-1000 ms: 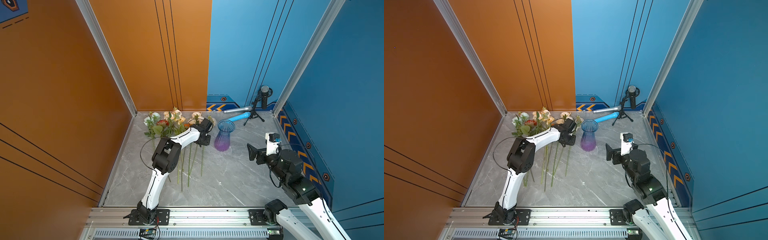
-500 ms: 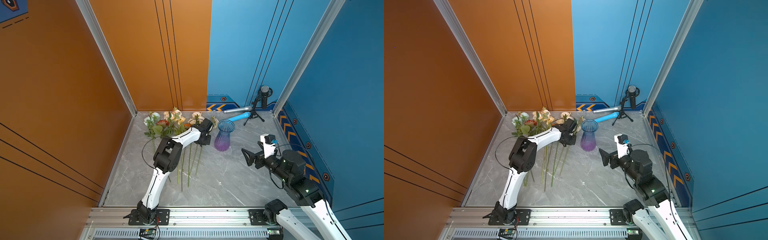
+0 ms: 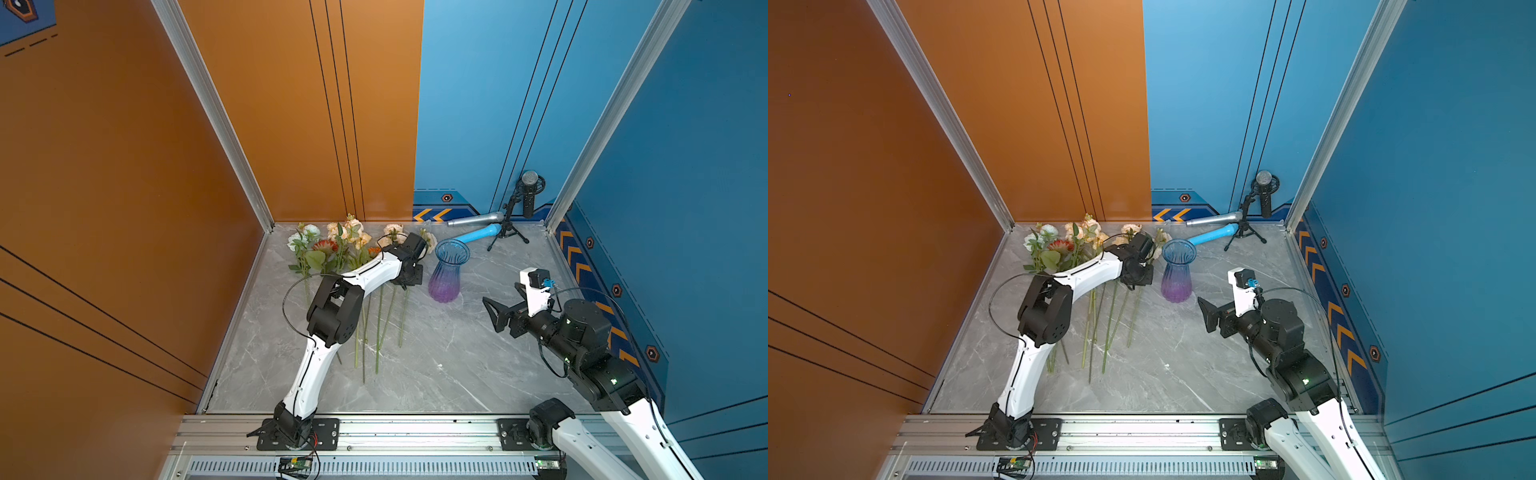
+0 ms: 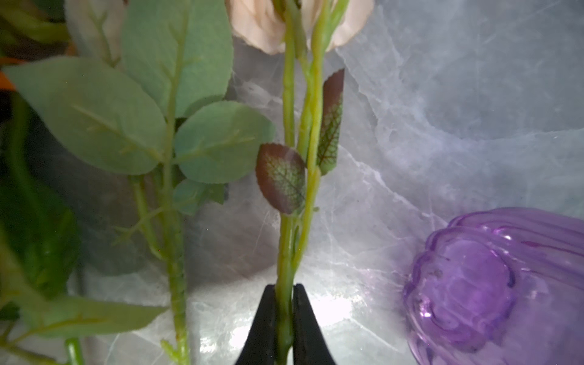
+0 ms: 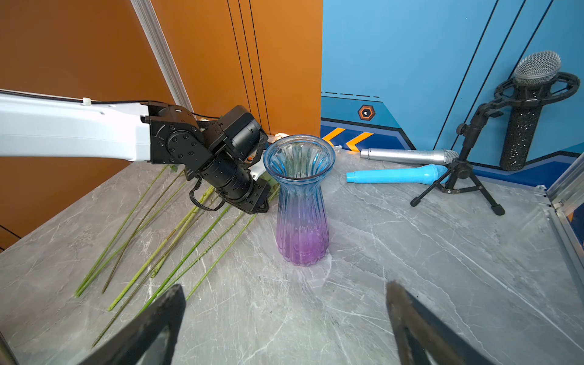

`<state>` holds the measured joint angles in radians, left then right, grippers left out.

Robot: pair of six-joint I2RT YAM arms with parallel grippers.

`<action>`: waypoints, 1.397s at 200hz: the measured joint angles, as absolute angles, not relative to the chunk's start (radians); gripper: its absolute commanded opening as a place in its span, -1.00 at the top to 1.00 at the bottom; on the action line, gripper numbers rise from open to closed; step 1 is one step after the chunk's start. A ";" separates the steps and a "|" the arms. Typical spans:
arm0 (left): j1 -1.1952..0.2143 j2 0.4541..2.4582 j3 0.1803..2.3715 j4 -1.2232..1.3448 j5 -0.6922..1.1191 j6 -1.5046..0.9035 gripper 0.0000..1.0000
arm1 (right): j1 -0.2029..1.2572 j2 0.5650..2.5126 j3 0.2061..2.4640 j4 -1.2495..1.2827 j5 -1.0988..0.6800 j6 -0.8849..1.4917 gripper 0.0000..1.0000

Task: Place the pink flowers into the vase
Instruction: Pick up the flower at the center of the board.

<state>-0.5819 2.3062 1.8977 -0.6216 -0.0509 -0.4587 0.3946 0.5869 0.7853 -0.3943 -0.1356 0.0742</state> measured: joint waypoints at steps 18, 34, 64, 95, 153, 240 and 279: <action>-0.579 2.297 1.908 -0.622 -0.052 -0.465 1.00 | 0.395 0.587 0.785 -0.394 -0.136 0.074 -1.00; -0.569 2.278 1.914 -0.622 -0.052 -0.466 1.00 | 0.395 0.587 0.785 -0.394 -0.136 0.074 -1.00; -0.544 2.214 1.942 -0.628 -0.051 -0.461 1.00 | 0.395 0.591 0.785 -0.393 -0.136 0.074 -1.00; -0.523 2.137 1.980 -0.628 -0.039 -0.426 1.00 | 0.395 0.625 0.785 -0.385 -0.161 0.075 -1.00; -0.488 2.009 1.997 -0.625 0.036 -0.332 1.00 | 0.395 0.763 0.817 -0.284 -0.282 0.085 -1.00; -0.315 1.810 1.673 -0.110 0.507 -0.455 0.89 | 0.378 1.078 0.916 0.060 -0.611 0.201 -1.00; -0.223 1.829 1.608 0.218 0.731 -0.632 0.92 | 0.365 1.208 0.982 0.176 -0.719 0.250 -1.00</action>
<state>-0.2234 1.8290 1.6077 0.2180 0.7315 -0.6315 0.3653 1.2076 0.9821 0.1764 -0.7189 0.2497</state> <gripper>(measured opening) 0.112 0.999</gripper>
